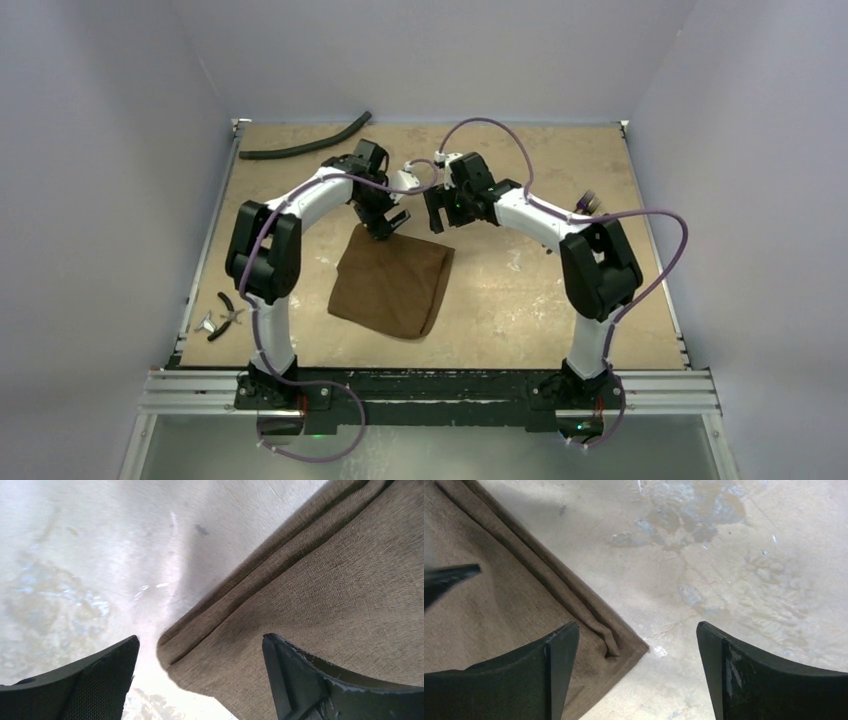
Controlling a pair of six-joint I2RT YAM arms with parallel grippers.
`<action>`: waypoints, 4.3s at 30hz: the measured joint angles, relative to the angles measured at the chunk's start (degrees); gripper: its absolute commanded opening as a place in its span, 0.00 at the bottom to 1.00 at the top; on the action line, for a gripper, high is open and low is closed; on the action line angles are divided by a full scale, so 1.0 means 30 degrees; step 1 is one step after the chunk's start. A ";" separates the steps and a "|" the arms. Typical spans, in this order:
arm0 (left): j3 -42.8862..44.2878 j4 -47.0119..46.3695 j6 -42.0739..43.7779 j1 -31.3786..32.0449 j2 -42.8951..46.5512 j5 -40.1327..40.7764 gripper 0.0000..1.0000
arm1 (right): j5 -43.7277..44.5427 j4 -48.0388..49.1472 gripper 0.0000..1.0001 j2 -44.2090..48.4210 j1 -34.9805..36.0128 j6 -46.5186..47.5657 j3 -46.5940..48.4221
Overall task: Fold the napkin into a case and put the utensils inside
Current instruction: Fold the lower triangle-folded napkin at the center of the board.
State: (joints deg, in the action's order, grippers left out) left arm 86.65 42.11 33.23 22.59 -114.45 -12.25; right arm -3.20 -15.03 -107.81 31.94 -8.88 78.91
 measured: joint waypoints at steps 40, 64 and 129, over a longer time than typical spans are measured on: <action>-0.2820 -0.1690 -0.0998 -0.2506 0.3504 -0.4277 0.25 | -0.4204 0.7861 0.00 0.2616 -0.0605 -0.6200 -0.8138; -0.2331 -0.3067 -0.3373 0.4685 0.1698 -0.5632 0.56 | -0.5821 1.2378 0.00 0.4153 -0.2535 -0.8531 -1.2145; 0.2171 -0.2106 -0.4204 -0.0444 0.1887 -0.5311 0.46 | -0.9333 1.4032 0.08 0.5530 -0.1960 -0.9675 -1.1832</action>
State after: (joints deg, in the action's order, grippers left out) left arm 93.17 35.79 20.62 21.26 -108.79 -28.18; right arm -31.20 27.07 -91.22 26.06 -37.91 43.42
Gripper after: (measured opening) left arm 0.479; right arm 0.094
